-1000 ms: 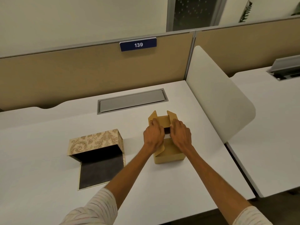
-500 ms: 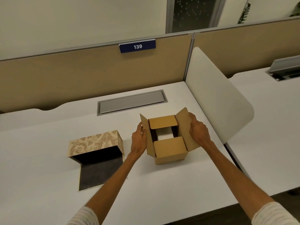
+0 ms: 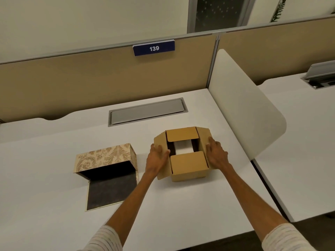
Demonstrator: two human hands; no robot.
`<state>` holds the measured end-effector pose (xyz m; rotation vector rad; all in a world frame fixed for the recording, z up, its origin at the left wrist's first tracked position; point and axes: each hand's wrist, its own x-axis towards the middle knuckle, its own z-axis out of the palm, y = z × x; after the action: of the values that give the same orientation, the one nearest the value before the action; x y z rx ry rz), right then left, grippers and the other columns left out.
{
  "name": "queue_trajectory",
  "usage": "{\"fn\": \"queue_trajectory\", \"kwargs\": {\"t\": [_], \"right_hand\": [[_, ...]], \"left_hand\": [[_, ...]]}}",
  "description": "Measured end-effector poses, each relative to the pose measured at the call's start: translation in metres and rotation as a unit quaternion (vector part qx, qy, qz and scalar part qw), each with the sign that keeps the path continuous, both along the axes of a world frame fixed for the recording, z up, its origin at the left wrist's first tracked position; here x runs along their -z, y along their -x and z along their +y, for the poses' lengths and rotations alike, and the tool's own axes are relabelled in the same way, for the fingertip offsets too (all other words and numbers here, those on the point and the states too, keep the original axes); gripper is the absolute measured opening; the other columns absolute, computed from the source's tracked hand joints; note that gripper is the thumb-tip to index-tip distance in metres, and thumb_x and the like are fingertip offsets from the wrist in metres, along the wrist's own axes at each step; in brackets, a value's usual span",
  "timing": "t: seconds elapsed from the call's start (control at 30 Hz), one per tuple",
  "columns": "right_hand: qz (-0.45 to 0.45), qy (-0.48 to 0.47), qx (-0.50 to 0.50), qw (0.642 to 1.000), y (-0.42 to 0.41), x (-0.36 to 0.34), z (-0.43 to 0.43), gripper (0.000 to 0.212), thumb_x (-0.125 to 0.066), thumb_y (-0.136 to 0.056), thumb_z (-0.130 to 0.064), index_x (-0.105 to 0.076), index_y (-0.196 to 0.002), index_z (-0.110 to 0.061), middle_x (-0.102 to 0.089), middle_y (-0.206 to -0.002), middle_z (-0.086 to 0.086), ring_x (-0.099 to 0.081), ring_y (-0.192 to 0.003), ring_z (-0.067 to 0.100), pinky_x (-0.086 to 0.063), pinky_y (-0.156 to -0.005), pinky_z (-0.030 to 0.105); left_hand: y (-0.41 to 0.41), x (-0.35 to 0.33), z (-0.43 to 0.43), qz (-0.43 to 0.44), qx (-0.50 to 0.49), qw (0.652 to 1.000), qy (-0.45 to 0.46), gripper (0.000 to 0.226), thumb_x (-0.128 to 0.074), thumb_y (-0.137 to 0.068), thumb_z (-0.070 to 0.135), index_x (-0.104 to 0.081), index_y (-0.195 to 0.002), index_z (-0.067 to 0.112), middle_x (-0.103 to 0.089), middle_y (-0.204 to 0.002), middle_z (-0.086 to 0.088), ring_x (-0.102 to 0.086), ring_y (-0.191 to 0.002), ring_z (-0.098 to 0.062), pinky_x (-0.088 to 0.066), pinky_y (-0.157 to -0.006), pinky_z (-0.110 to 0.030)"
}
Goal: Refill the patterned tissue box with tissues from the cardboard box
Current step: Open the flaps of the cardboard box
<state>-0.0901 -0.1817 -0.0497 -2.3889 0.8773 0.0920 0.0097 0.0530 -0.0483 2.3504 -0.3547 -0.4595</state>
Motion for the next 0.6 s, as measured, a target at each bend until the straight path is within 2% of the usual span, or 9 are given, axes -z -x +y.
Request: {"fn": "queue_trajectory", "kwargs": {"t": [0.07,0.13,0.2,0.23,0.33,0.4,0.53,0.6], "right_hand": [[0.003,-0.011,0.015,1.0,-0.003,0.004,0.004,0.051,-0.018,-0.103,-0.038,-0.022,-0.149,-0.017,-0.027,-0.154,0.018,-0.037,-0.135,0.039,-0.027,-0.109,0.06],[-0.012,-0.039,0.028,0.999,-0.005,0.006,0.009,0.052,-0.017,-0.103,-0.039,-0.024,-0.149,-0.016,-0.026,-0.155,0.016,-0.036,-0.136,0.038,-0.028,-0.111,0.059],[-0.031,-0.072,0.034,0.996,-0.007,0.007,0.012,0.054,-0.016,-0.103,-0.042,-0.028,-0.148,-0.016,-0.034,-0.153,0.014,-0.04,-0.134,0.036,-0.031,-0.11,0.057],[-0.036,-0.079,0.038,0.996,-0.008,0.008,0.013,0.055,-0.015,-0.102,-0.044,-0.031,-0.147,-0.016,-0.039,-0.15,0.014,-0.042,-0.132,0.036,-0.031,-0.11,0.057],[-0.026,-0.081,0.045,0.995,-0.013,0.009,0.018,0.058,-0.011,-0.101,-0.049,-0.038,-0.141,-0.018,-0.054,-0.137,0.015,-0.05,-0.125,0.038,-0.03,-0.109,0.06],[-0.024,-0.084,0.041,0.995,-0.017,0.01,0.022,0.06,-0.01,-0.1,-0.051,-0.046,-0.132,-0.016,-0.062,-0.125,0.017,-0.055,-0.115,0.039,-0.033,-0.106,0.059],[-0.043,-0.086,0.047,0.994,-0.023,0.011,0.027,0.057,-0.012,-0.101,-0.047,-0.051,-0.122,-0.012,-0.065,-0.115,0.017,-0.058,-0.106,0.038,-0.041,-0.1,0.054],[-0.037,-0.081,0.043,0.995,-0.022,0.011,0.025,0.056,-0.012,-0.101,-0.047,-0.051,-0.121,-0.012,-0.064,-0.115,0.017,-0.058,-0.106,0.037,-0.041,-0.1,0.054]], "left_hand": [[0.001,0.003,-0.007,0.023,-0.007,1.0,0.02,0.046,-0.055,-0.097,0.042,-0.047,-0.122,0.004,-0.056,-0.13,-0.017,-0.058,-0.115,-0.037,-0.049,-0.094,-0.046],[0.0,0.007,-0.009,0.049,-0.019,0.998,0.038,0.035,-0.053,-0.098,0.038,-0.05,-0.103,0.004,-0.064,-0.1,-0.018,-0.06,-0.094,-0.033,-0.047,-0.081,-0.04],[0.002,0.009,-0.009,0.062,-0.037,0.994,0.076,0.032,-0.053,-0.099,0.031,-0.043,-0.083,0.005,-0.053,-0.069,-0.011,-0.051,-0.069,-0.025,-0.038,-0.067,-0.035],[0.003,0.01,-0.009,0.064,-0.045,0.992,0.094,0.033,-0.052,-0.1,0.028,-0.042,-0.078,0.005,-0.046,-0.061,-0.005,-0.044,-0.061,-0.019,-0.034,-0.064,-0.033],[0.007,0.012,-0.012,0.07,-0.049,0.99,0.113,0.029,-0.05,-0.101,0.022,-0.051,-0.079,0.003,-0.038,-0.055,0.001,-0.035,-0.053,-0.011,-0.031,-0.06,-0.03],[0.004,0.011,-0.014,0.074,-0.037,0.99,0.111,0.032,-0.049,-0.101,0.019,-0.046,-0.073,0.005,-0.039,-0.056,-0.001,-0.035,-0.054,-0.012,-0.027,-0.057,-0.028],[0.0,0.008,-0.015,0.076,-0.015,0.991,0.105,0.042,-0.051,-0.1,0.017,-0.035,-0.061,0.014,-0.035,-0.054,0.004,-0.033,-0.052,-0.01,-0.026,-0.055,-0.027],[-0.002,0.007,-0.016,0.067,-0.008,0.994,0.083,0.04,-0.053,-0.098,0.017,-0.036,-0.063,0.021,-0.037,-0.057,0.007,-0.037,-0.055,-0.008,-0.028,-0.055,-0.026]]}}
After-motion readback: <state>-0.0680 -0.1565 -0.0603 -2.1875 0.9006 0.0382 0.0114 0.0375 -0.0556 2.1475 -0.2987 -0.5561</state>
